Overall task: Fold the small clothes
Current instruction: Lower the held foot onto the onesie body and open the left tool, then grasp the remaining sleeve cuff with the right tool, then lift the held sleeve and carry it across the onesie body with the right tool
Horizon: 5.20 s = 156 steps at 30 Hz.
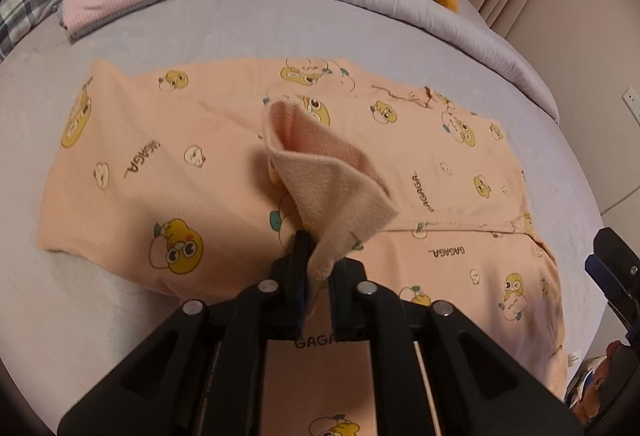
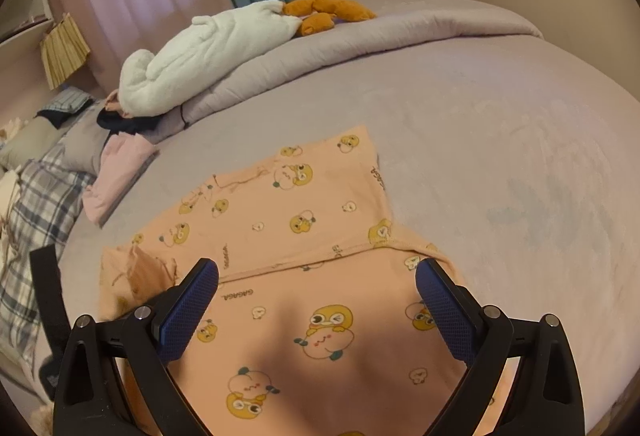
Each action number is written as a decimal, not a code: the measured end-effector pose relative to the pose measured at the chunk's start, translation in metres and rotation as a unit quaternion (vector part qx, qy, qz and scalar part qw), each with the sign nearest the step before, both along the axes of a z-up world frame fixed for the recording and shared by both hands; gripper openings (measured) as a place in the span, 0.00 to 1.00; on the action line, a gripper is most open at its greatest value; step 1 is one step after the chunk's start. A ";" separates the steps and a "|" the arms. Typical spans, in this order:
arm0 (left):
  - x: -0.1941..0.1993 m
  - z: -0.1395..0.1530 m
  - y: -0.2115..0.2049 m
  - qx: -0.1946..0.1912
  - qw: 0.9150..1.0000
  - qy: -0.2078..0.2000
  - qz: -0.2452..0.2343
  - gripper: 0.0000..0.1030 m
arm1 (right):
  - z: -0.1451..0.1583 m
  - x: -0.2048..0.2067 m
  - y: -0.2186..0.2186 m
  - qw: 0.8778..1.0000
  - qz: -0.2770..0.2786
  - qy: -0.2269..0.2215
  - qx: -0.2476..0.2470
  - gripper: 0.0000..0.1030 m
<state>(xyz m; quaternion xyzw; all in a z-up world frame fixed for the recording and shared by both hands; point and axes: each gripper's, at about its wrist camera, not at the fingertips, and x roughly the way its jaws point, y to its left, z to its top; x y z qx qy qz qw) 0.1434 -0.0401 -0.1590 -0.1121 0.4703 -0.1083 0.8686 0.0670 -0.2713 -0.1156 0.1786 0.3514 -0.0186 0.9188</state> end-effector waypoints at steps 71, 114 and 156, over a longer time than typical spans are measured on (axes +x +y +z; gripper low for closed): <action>-0.091 0.045 0.208 -0.056 0.964 -0.028 0.258 0.68 | 0.025 0.072 0.190 0.964 0.246 0.005 -0.100 0.07; -0.073 0.039 0.168 -0.055 0.978 -0.009 0.201 0.68 | 0.126 0.104 0.095 0.978 0.179 -0.091 -0.059 0.07; -0.059 0.038 0.112 -0.041 0.991 -0.002 0.127 0.68 | 0.064 0.115 0.037 0.992 0.116 -0.012 -0.052 0.07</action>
